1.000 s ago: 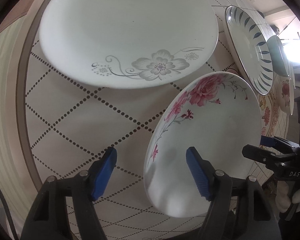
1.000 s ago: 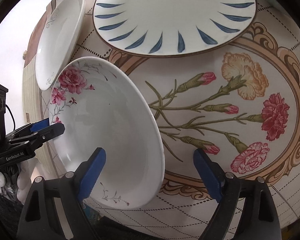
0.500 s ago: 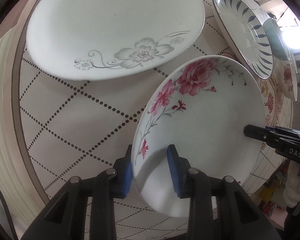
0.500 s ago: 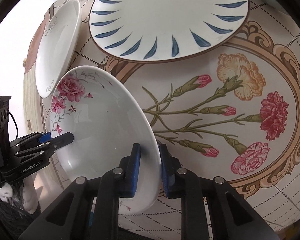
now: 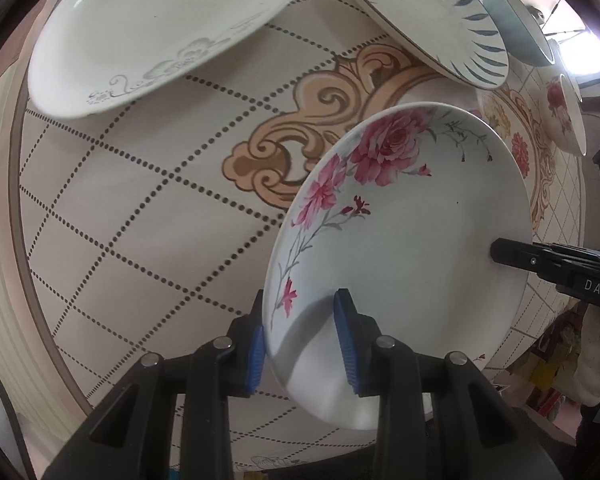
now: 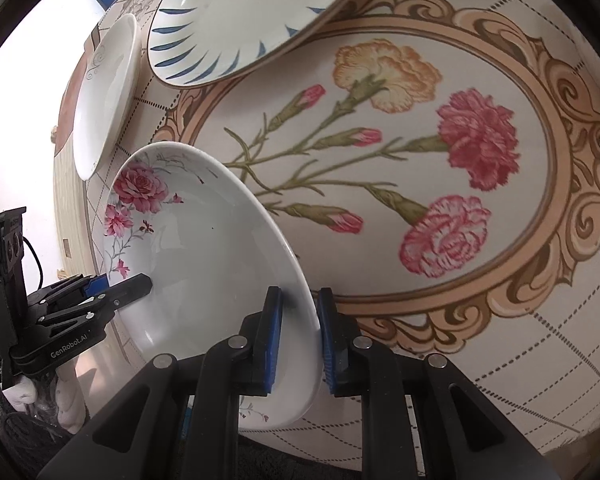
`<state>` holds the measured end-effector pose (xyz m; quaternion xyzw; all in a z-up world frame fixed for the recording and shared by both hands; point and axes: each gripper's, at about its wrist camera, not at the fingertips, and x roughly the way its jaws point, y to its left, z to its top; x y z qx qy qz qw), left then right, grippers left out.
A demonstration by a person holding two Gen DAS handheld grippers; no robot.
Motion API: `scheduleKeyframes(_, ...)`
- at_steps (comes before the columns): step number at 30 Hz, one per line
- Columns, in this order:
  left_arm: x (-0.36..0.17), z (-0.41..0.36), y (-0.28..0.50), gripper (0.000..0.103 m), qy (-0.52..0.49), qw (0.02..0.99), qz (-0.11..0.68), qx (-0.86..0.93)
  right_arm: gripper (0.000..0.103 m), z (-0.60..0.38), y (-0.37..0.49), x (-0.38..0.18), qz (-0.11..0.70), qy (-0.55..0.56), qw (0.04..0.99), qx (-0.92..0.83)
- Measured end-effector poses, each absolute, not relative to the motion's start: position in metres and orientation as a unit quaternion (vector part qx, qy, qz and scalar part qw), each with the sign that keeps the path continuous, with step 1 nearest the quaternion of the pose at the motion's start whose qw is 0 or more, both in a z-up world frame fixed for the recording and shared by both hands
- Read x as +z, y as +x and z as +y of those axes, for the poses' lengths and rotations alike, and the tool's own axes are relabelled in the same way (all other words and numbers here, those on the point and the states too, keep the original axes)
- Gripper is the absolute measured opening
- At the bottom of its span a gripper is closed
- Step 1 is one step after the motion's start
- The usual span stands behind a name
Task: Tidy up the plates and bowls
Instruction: 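Lift the pink-flower plate with both grippers, set it down, open both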
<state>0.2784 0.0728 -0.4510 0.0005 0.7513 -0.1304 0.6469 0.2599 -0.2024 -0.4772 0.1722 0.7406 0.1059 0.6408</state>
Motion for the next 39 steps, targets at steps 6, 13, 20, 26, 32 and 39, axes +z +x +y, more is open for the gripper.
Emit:
scheduleKeyframes(6,-0.453,0.044,0.262,0.029,0.009,0.638,0.757,-0.143,0.020,-0.247,0.231,-0.478,0.746,0.182,0.634,0.092)
scheduleKeyframes(13,-0.457,0.012,0.249,0.029,0.021,0.636,0.758,-0.146,0.020,-0.286,0.217,-0.484,0.743,0.204,0.633,0.075)
scheduleKeyframes(20,-0.457,-0.034,0.279,0.029,0.031,0.640,0.753,-0.151,0.021,-0.318,0.228,-0.477,0.734,0.206,0.644,0.063)
scheduleKeyframes(26,-0.468,-0.053,0.289,0.029,0.032,0.636,0.756,-0.151,0.021,-0.328,0.232,-0.478,0.736,0.208,0.641,0.057)
scheduleKeyframes(32,-0.465,-0.043,0.286,0.029,0.034,0.635,0.756,-0.155,0.021,-0.325,0.234,-0.477,0.741,0.204,0.637,0.057)
scheduleKeyframes(39,-0.445,-0.003,0.268,0.033,0.051,0.661,0.739,-0.121,0.041,-0.304,0.233,-0.470,0.749,0.156,0.642,0.043)
